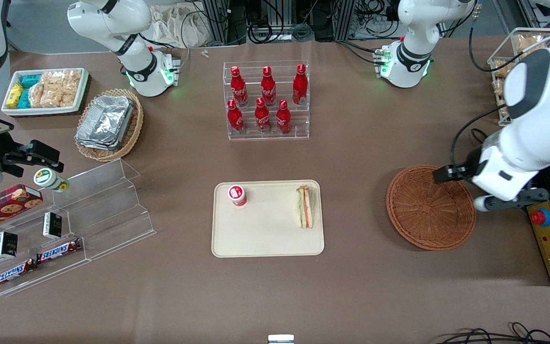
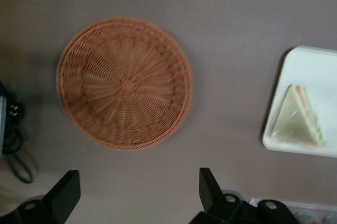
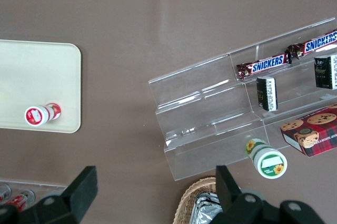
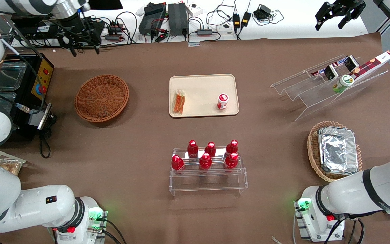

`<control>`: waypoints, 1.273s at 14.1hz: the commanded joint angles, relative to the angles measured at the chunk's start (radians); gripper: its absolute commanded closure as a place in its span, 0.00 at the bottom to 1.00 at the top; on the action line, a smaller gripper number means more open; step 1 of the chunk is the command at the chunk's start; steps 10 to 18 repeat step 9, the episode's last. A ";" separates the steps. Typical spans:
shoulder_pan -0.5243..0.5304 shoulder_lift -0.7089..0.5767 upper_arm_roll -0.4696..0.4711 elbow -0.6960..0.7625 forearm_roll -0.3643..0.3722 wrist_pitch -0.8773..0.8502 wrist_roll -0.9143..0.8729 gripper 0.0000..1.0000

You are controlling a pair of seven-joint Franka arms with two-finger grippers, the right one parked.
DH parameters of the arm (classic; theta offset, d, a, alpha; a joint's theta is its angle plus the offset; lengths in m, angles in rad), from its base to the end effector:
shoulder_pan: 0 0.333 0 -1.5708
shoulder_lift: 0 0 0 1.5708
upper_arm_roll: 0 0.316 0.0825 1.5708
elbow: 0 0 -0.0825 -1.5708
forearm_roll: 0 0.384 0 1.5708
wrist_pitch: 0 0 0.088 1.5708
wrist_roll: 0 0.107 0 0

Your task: Place sandwich from basket to tray

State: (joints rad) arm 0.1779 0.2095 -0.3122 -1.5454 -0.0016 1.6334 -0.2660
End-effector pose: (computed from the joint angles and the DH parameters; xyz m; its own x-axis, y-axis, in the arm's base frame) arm 0.6081 -0.0660 0.5245 0.9835 0.1312 -0.1245 0.1363 -0.9901 0.0339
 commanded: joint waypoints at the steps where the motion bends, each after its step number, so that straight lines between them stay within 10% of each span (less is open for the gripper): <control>1: -0.053 -0.093 0.111 -0.114 -0.035 0.005 0.121 0.00; 6: -0.060 -0.052 0.111 -0.063 0.074 0.007 0.094 0.00; 18: -0.077 0.016 0.108 0.036 0.071 -0.003 0.011 0.00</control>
